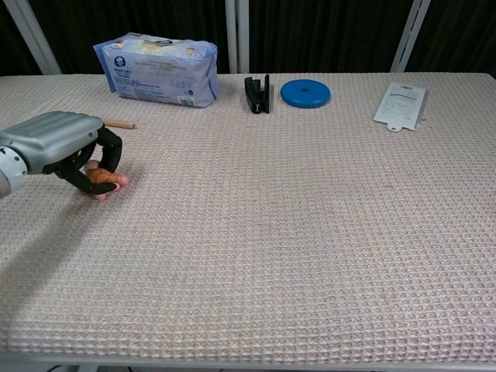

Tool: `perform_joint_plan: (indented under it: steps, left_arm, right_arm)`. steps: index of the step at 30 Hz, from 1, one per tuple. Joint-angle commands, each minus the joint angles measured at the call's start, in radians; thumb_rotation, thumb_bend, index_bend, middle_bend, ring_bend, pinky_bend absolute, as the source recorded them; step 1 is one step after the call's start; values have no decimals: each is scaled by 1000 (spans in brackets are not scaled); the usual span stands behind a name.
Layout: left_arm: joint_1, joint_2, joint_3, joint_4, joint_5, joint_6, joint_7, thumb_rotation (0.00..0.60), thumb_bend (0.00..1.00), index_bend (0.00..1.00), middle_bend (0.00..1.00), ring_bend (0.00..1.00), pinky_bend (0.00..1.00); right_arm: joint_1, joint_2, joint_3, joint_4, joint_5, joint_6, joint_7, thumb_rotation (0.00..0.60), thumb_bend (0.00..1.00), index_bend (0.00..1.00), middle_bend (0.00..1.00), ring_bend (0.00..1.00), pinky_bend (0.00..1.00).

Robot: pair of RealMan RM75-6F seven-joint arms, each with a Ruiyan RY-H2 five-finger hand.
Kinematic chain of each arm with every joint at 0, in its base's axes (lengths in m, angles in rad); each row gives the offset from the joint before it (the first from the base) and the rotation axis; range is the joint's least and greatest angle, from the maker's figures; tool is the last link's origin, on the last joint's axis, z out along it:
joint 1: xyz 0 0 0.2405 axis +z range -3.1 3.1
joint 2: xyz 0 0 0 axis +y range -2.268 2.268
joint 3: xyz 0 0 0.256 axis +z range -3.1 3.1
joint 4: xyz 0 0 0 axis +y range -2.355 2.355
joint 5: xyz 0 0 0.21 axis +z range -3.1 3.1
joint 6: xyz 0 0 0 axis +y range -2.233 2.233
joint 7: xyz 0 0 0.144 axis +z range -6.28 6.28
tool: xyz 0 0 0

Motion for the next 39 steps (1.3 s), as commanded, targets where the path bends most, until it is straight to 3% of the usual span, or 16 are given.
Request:
perform_joint_plan:
  steps: [1,3,5,10,18,24,29,35,39]
  left_arm:
    - [1,48,12,-67,6,-10,29,600,231,461,477,477,751]
    - [3,70,11,-103,2,-6,53,600,209,411,381,373,646]
    - [6,85,11,-129,-5,-4,70,600,206,394,349,333,608]
    - [6,112,14,-170,-33,-25,96,600,205,391,353,321,603]
    - [2,89,-1,-141,-67,-26,111,600,234,520,505,440,694]
    - [-1,40,2,-55,-86,-50,86,600,291,648,638,575,840]
    - [2,2,7,19,-43,-23,32,600,370,796,801,718,964]
    - [3,1,5,23,-28,-16,8,600,369,822,829,742,983]
    - [12,8,3,4,-14,8,-12,600,352,777,786,705,953]
  right_arm:
    - [0,0,0,-1,-1,0,0,600,171,0,10,0,0]
    - [-1,0,-1,-1,-1,0,0,600,171,0,11,0,0]
    - [-1,0,-2,-1,-3,1,-1,600,171,0,10,0,0]
    - [1,-1,-2,-3,-4,-1,-4,600,170,0,11,0,0]
    - [2,0,-2,-8,0,-6,-13,600,171,0,11,0,0]
    - [3,2,-3,-11,4,-13,-16,600,171,0,11,0,0]
    - [2,4,-1,-9,7,-11,-12,600,171,0,12,0,0]
    - [2,2,-3,-8,4,-10,-9,600,171,0,12,0,0]
    - [0,4,-2,-8,3,-5,-8,600,172,0,13,0,0]
